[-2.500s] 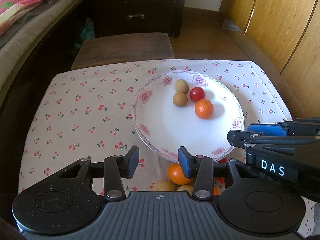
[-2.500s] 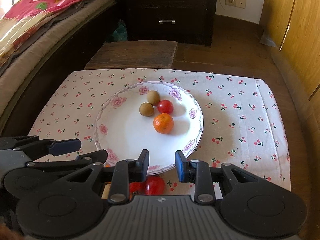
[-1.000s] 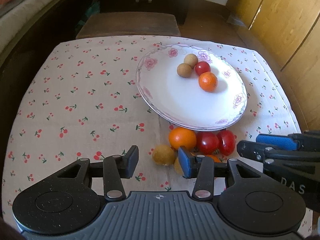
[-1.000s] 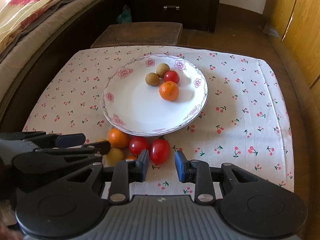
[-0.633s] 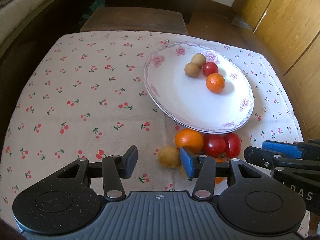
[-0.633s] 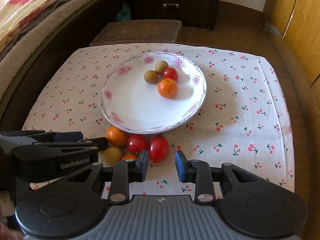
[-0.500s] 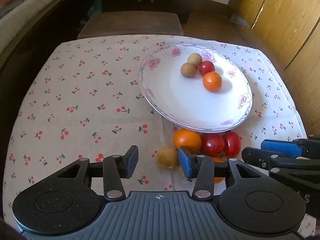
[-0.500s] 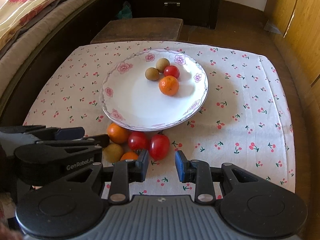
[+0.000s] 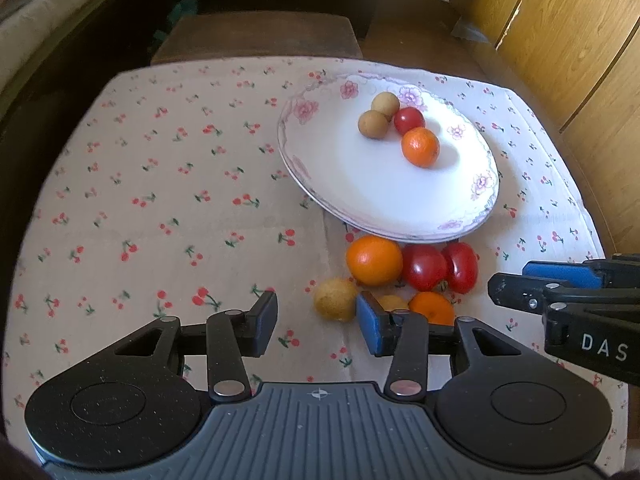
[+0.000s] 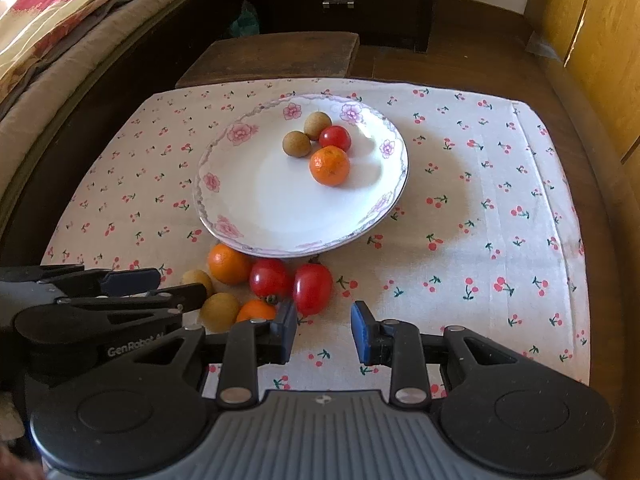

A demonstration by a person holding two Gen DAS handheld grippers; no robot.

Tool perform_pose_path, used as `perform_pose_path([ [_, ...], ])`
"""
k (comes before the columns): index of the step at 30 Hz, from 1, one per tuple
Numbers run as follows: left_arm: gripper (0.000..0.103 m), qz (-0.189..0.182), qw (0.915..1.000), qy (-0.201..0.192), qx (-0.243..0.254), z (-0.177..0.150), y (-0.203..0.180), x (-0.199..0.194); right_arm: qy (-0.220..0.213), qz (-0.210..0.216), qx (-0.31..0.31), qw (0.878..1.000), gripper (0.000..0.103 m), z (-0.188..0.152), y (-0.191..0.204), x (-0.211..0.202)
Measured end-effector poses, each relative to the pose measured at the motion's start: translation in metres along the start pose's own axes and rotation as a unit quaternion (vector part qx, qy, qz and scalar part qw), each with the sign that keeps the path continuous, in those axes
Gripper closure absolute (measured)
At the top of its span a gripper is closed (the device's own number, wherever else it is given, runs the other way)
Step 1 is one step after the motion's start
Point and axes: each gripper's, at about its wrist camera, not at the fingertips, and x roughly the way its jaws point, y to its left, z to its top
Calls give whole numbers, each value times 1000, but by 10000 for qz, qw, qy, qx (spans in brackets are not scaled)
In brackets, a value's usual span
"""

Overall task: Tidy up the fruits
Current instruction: 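Close the left tool on a brown kiwi beside the bowl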

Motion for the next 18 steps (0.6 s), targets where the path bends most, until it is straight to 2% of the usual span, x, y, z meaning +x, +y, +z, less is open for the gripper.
perform_pose_path([
  [10,50,-66,9999,94,-31,0,-4,9,239,129,-7,9996,72,-4,8,13],
  [18,51,-140,9997,81,-160,3,4,9,218,227,77,9995,72,0,13,17],
])
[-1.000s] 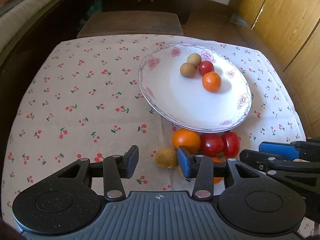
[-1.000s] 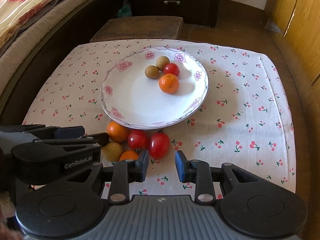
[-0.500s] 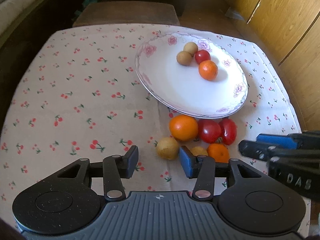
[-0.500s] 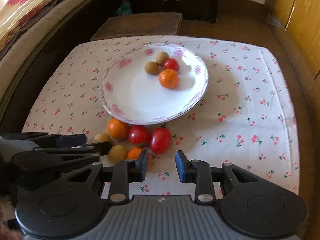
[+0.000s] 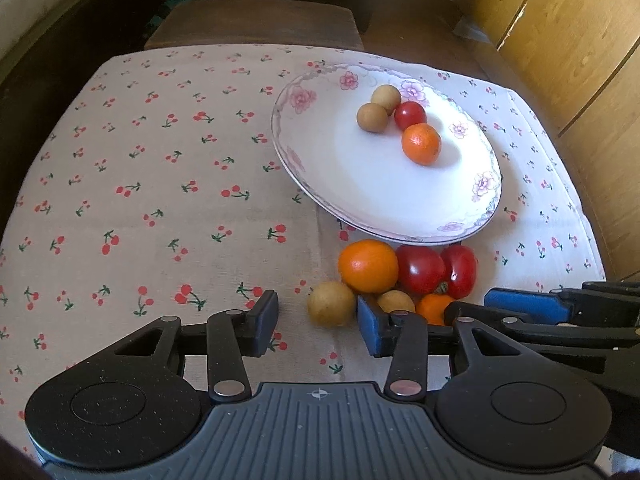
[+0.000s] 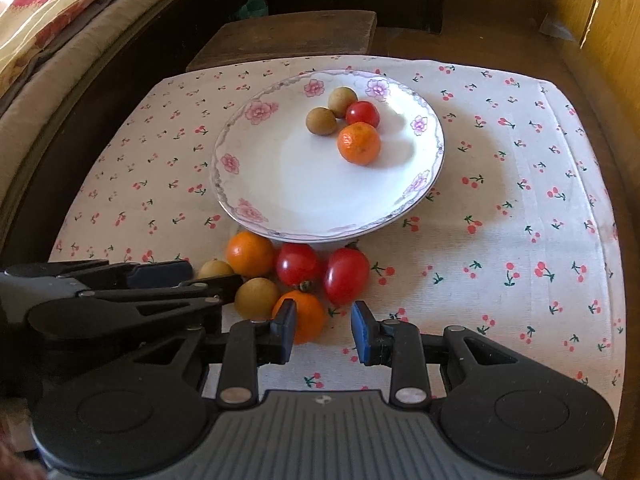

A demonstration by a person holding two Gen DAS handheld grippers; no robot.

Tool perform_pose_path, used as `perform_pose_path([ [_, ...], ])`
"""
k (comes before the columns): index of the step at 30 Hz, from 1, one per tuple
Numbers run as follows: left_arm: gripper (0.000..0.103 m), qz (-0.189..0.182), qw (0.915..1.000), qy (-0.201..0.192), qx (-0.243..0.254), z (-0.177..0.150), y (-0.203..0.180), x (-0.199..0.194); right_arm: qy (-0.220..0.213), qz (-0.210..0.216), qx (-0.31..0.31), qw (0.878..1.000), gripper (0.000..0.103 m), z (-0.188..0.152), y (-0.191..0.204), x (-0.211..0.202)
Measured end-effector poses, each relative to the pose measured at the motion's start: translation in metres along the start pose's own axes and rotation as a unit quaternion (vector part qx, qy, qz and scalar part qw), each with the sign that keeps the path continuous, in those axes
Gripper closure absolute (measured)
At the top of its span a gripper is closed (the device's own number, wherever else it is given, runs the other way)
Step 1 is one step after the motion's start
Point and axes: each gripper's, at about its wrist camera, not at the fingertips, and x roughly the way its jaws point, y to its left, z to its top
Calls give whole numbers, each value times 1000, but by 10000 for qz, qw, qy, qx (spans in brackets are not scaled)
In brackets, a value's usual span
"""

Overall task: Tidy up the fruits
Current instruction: 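Close the left tool on a brown kiwi beside the bowl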

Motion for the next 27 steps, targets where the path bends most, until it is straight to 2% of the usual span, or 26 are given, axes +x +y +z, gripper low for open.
perform_pose_path([
  [13,56,137,9997,-80,198,0,-8,3,-11,-4,51,10000,71,-1,-1,-5],
  [17,67,58,9998,-100,187,0,-8,2,-6,24,69,10000,71,0,0,-4],
  [20,68,91,9997,-126,205,0,-7,1,-24,23,86,10000,67,-1,-1,-5],
  [27,68,69,9997,-182,116,2,-1,-3,-58,75,138,9999,67,1,-2,-7],
])
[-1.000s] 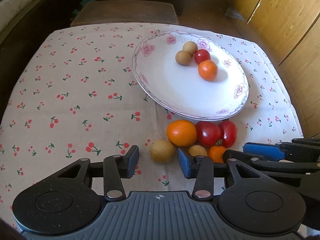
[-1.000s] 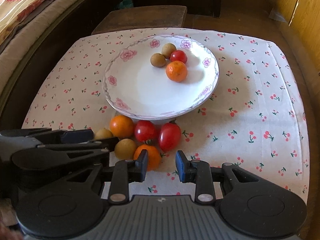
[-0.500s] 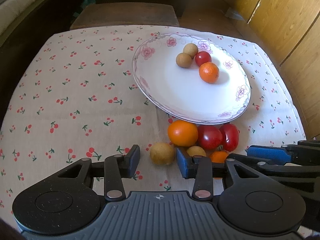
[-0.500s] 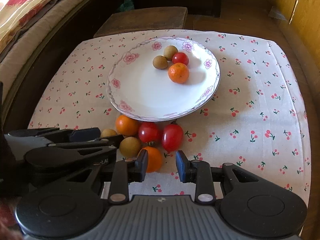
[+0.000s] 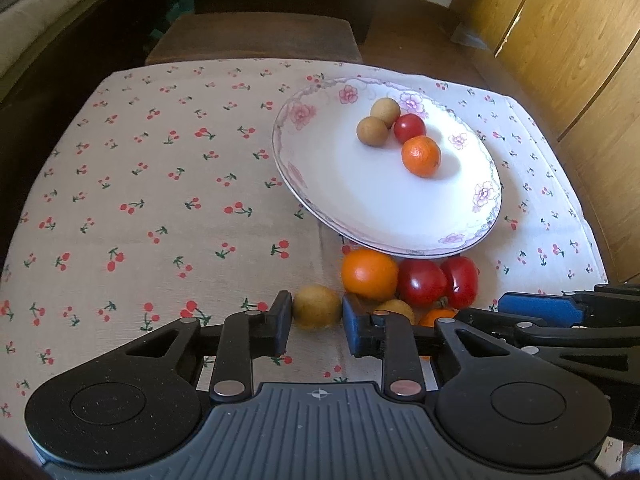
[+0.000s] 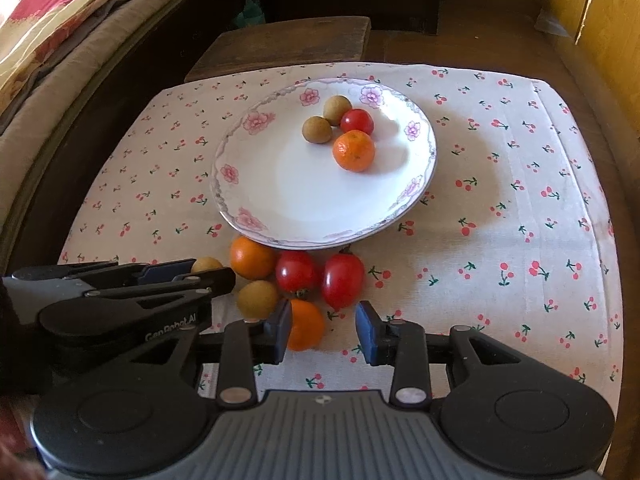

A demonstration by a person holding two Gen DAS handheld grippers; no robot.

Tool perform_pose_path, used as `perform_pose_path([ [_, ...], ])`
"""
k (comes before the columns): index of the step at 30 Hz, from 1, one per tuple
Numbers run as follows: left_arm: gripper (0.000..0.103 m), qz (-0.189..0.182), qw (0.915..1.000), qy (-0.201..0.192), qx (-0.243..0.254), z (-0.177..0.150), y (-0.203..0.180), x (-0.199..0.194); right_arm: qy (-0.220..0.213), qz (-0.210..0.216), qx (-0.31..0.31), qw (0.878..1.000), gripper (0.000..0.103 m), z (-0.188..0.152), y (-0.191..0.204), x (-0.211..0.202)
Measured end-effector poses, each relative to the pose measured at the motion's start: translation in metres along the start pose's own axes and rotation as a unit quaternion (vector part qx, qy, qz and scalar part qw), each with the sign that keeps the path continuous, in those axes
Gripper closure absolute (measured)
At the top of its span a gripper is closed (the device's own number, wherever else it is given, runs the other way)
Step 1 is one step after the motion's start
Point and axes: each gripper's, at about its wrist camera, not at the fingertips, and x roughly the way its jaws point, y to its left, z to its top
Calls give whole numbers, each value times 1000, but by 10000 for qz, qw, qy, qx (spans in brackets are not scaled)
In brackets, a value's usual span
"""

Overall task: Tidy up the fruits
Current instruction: 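Close the left tool on a brown kiwi beside the bowl, then grasp a mandarin with the right tool while the left tool holds the kiwi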

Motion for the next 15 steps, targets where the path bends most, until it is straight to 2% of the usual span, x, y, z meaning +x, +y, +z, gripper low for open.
perform_pose_path([
  [15,68,15,10000,94,-26,-3,9,0,200,69,-97,9997,67,-2,13,22],
])
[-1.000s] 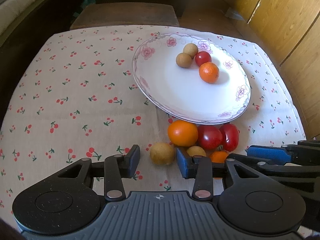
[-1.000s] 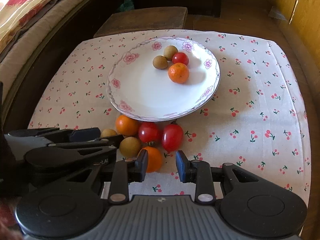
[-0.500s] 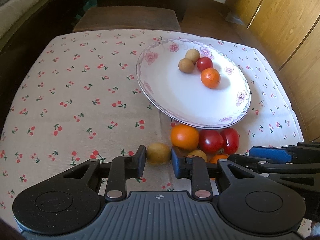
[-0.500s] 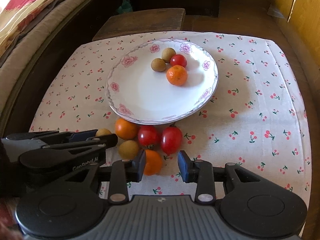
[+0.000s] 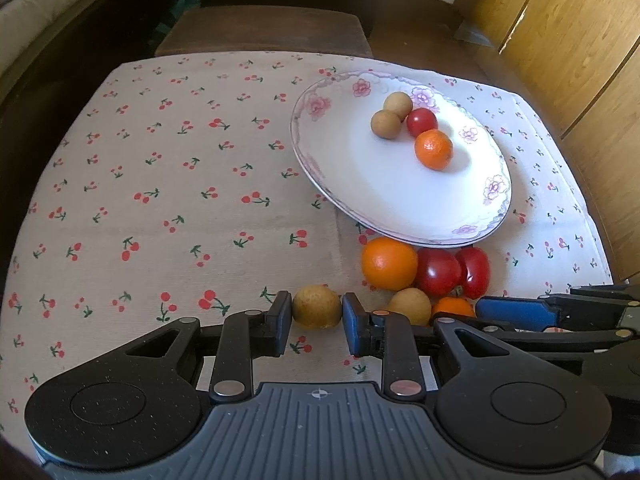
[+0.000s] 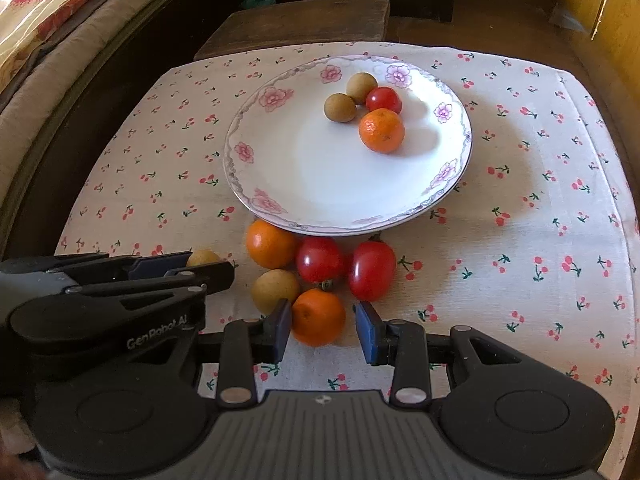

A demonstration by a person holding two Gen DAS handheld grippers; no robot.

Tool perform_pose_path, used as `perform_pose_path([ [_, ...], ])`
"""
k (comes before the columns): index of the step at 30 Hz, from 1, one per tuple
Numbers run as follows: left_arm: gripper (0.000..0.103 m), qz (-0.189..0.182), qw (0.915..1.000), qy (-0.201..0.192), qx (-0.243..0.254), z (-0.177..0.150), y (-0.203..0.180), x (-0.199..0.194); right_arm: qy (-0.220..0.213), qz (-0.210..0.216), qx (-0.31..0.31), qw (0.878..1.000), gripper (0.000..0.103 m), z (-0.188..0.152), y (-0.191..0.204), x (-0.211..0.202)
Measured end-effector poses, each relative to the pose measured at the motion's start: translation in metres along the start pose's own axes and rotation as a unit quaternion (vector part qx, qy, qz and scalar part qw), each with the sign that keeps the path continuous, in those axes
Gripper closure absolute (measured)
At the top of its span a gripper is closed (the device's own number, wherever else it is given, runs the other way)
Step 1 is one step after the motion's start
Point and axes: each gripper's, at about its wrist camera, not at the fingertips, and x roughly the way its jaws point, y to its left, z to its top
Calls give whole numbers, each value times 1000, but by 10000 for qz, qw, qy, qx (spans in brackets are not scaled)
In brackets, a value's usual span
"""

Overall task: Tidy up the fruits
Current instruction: 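Grasp a mandarin with the right tool while the left tool holds the kiwi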

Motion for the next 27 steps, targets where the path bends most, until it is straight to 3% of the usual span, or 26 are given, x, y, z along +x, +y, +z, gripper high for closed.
perform_pose_path([
  [27,68,29,10000,44,-42,-1,5,0,-4,-204,-255,9995,69,1,9,10],
])
